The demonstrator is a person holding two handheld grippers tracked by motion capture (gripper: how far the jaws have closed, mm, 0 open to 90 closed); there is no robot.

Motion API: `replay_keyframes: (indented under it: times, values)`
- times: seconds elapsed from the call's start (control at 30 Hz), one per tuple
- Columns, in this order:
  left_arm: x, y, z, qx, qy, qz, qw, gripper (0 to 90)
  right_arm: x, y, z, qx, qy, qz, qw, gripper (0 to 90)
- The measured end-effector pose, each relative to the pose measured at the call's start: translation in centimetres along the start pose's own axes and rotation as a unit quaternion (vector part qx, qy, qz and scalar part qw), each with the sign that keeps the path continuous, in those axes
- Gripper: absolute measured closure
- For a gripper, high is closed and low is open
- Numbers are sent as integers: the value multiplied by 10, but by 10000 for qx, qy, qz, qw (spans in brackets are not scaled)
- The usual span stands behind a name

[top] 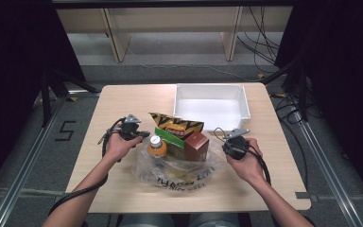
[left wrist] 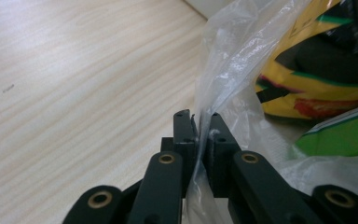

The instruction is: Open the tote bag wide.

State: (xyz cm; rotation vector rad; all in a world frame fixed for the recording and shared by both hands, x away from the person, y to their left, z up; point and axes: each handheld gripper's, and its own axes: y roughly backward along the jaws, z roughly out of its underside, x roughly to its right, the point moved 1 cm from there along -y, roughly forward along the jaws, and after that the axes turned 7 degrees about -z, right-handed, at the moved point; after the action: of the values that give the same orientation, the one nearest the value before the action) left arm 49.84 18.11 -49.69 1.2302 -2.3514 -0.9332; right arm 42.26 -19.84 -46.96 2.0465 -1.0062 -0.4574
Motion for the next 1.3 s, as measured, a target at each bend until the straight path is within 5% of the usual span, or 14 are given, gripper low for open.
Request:
replay_keyframes:
  times: [0.13,0.37,0.57,0.7,0.93,1.07,1.1,1.3]
  values:
    - [1,-3,2,-42,29,-2,10000,837,3,-4,2,-53,60,24,10000,898]
    - [3,-2,8,-90,-1,-25,10000,803,5,-11,10,-177,-245,-301,9991,856]
    - [-4,25,-1,288,133,-317,9990,542,4,14,4,400,-206,-324,9985,648]
    - [-7,62,-5,744,322,-427,9958,453,-5,35,-1,882,-120,-306,9956,576]
    - [4,101,0,1063,409,-201,9933,429,-23,65,-7,1362,135,-281,9902,519]
    - [6,109,2,1016,380,-133,9940,422,-33,80,-8,1444,151,-357,9888,499]
    - [7,110,3,1040,389,-88,9938,423,-31,83,-9,1529,386,-311,9870,499]
    - [15,111,7,924,344,352,9945,421,-36,93,-6,1446,424,-239,9883,503]
